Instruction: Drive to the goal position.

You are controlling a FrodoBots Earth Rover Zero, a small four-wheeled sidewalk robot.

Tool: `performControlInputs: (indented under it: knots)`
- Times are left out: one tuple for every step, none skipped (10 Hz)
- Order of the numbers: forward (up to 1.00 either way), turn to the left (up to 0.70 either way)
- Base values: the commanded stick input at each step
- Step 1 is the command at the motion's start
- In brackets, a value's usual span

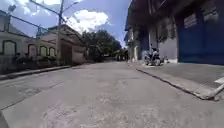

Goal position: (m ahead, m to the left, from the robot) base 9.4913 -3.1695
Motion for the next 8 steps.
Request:
performControlInputs:
  knots:
    - [0.85, -0.21]
    - [0.85, -0.26]
    - [0.85, -0.32]
    - [0.85, -0.25]
    - [0.85, -0.08]
    - [0.85, 0.0]
    - [0.85, 0.0]
    - [0.85, 0.0]
